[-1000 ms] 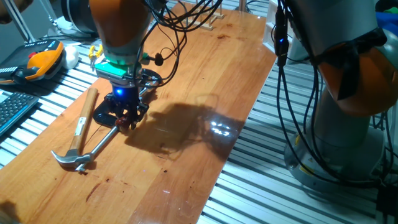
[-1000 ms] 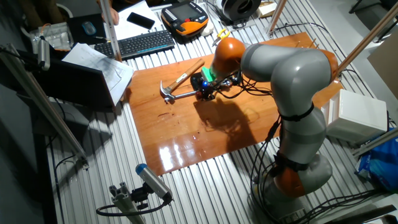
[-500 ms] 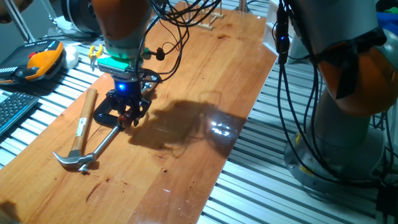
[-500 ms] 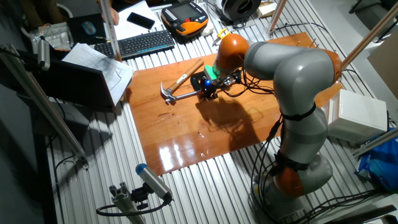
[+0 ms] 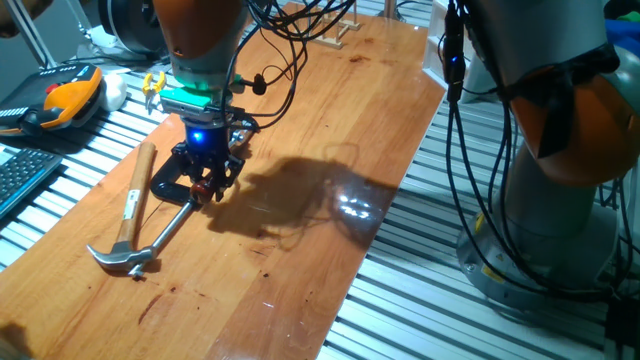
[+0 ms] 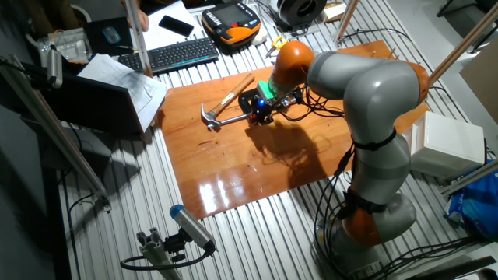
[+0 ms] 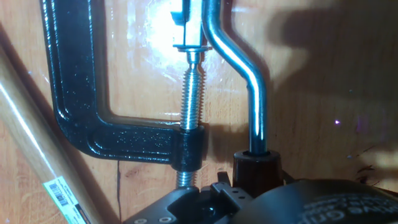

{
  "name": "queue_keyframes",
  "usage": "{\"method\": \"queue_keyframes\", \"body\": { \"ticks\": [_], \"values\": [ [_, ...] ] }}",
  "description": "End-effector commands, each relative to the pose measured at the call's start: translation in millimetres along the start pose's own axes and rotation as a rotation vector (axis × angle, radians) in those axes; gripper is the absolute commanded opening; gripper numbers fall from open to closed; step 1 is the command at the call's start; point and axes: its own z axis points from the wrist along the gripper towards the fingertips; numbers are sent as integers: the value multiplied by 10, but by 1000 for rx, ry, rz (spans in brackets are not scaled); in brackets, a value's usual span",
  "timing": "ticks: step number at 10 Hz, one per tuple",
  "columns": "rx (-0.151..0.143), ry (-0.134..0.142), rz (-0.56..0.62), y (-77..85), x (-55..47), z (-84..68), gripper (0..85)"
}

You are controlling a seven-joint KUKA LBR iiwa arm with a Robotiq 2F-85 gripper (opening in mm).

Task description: Pull up the lever

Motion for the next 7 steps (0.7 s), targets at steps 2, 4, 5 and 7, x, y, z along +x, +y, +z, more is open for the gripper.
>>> {"method": "queue_keyframes", "body": {
  "ticks": [2, 4, 5, 7],
  "values": [
    [-4, -1, -1, -4, 5, 8, 0],
    [-8, -27, -23, -4, 5, 8, 0],
    [-2, -57, -36, -4, 5, 8, 0],
    [-10, -99, -47, -4, 5, 8, 0]
  ]
}}
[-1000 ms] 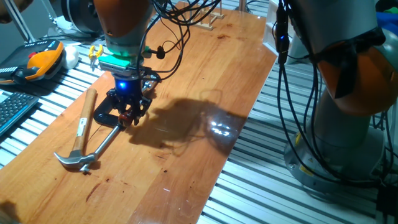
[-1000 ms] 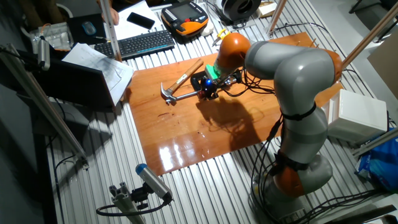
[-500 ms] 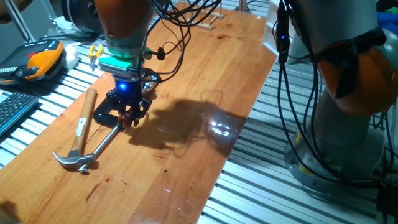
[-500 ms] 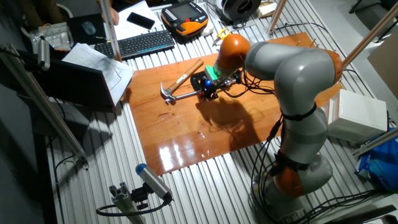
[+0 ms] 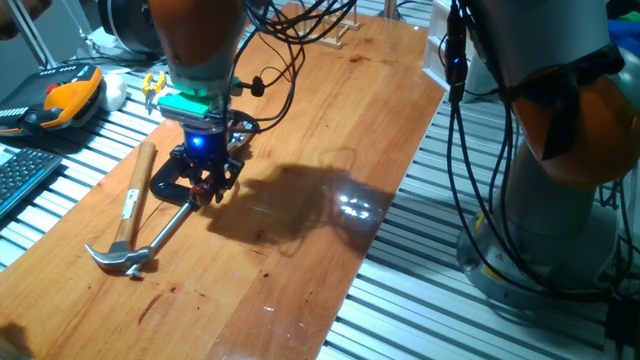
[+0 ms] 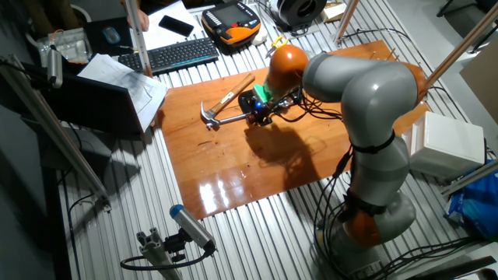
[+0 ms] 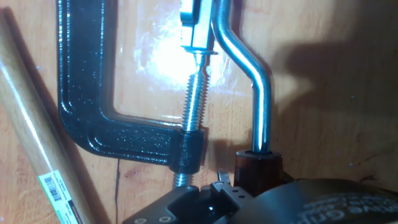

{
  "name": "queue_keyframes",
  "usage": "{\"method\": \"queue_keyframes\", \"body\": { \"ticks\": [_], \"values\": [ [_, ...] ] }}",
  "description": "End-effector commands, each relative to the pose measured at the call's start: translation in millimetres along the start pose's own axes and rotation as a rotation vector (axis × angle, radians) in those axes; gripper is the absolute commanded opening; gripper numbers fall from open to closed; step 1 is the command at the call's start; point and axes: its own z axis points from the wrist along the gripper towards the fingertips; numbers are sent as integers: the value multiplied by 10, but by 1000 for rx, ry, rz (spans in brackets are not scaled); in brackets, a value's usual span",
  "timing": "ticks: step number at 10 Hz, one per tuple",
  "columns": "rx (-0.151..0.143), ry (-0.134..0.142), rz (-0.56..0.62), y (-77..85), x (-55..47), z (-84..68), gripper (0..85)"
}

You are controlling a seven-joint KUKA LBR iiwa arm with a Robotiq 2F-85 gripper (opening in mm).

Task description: Pull up the lever

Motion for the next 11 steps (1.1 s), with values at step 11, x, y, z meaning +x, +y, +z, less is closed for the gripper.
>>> {"method": "queue_keyframes", "body": {
  "ticks": [11],
  "values": [
    [-11, -58, 6, 0, 0, 1, 0]
  ]
}}
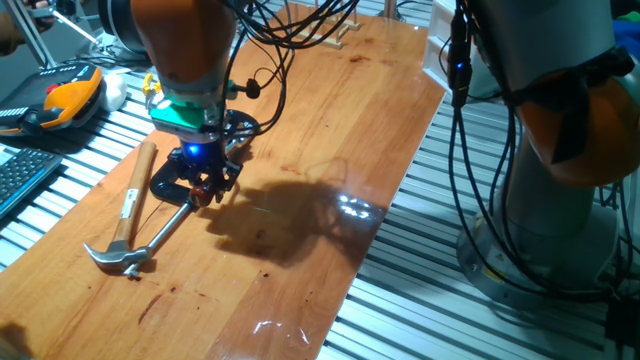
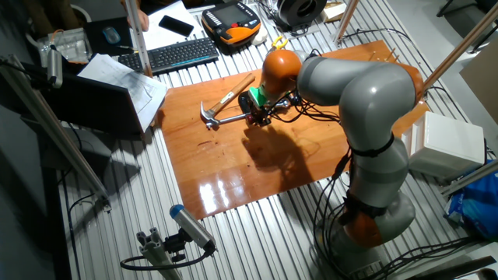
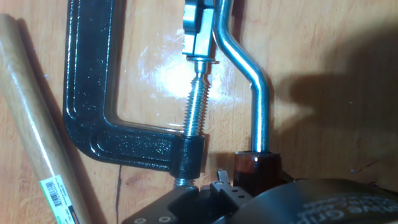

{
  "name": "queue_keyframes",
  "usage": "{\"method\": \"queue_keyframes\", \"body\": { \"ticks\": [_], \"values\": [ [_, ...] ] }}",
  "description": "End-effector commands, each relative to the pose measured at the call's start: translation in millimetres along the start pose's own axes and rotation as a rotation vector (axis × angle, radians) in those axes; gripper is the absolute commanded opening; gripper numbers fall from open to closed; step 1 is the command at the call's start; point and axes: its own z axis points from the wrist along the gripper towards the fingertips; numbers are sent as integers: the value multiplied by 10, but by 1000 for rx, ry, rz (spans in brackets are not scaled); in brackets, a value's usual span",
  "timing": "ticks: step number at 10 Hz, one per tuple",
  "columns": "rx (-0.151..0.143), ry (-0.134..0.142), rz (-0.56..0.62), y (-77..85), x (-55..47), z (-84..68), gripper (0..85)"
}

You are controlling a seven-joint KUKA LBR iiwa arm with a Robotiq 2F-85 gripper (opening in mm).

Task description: Pull up the lever

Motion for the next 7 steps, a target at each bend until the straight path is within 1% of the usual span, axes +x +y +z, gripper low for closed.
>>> {"method": "queue_keyframes", "body": {
  "ticks": [1, 5, 7],
  "values": [
    [-2, -3, -1, 1, 2, 0, 0],
    [0, -4, -1, 1, 2, 0, 0],
    [17, -1, -1, 26, 1, -78, 0]
  ]
}}
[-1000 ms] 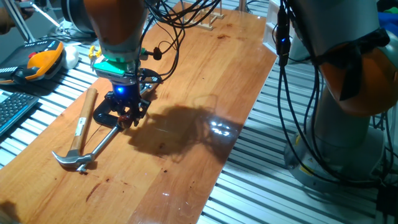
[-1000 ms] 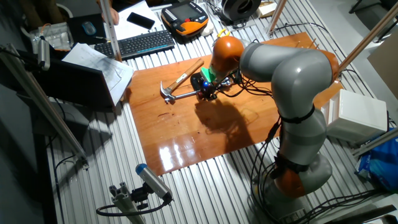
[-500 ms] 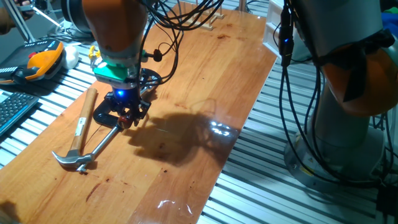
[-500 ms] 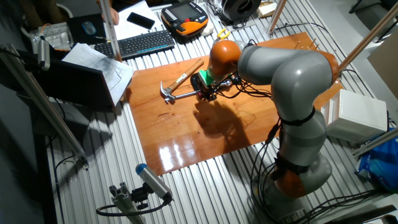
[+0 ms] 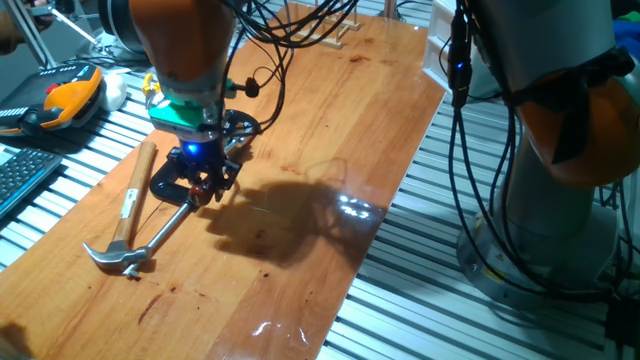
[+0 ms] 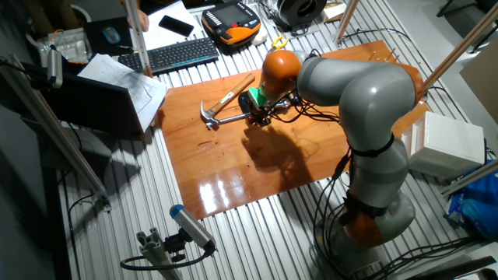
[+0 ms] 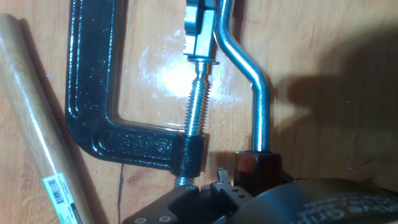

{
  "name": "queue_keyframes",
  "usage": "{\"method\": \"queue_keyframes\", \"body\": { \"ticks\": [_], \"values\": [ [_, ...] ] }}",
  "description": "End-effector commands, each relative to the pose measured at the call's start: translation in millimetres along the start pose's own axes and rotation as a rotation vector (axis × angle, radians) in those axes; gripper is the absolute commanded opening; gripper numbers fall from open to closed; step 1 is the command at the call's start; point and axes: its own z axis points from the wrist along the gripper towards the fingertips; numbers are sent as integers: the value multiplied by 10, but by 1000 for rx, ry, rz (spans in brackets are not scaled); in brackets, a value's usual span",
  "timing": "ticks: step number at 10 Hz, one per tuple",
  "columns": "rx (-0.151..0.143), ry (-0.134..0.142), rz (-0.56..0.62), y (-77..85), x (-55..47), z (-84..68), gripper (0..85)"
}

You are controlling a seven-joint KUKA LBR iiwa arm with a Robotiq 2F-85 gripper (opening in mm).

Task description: Pull up the lever

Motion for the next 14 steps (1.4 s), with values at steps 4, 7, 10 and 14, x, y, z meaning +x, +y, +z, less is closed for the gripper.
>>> {"method": "queue_keyframes", "body": {
  "ticks": [4, 7, 10, 14],
  "values": [
    [28, 3, 17, -19, -41, -326, 0],
    [60, 38, 21, 4, -190, -597, 0],
    [85, 68, 15, 44, -348, -771, 0],
    [96, 90, 21, 57, -424, -828, 0]
  ]
}}
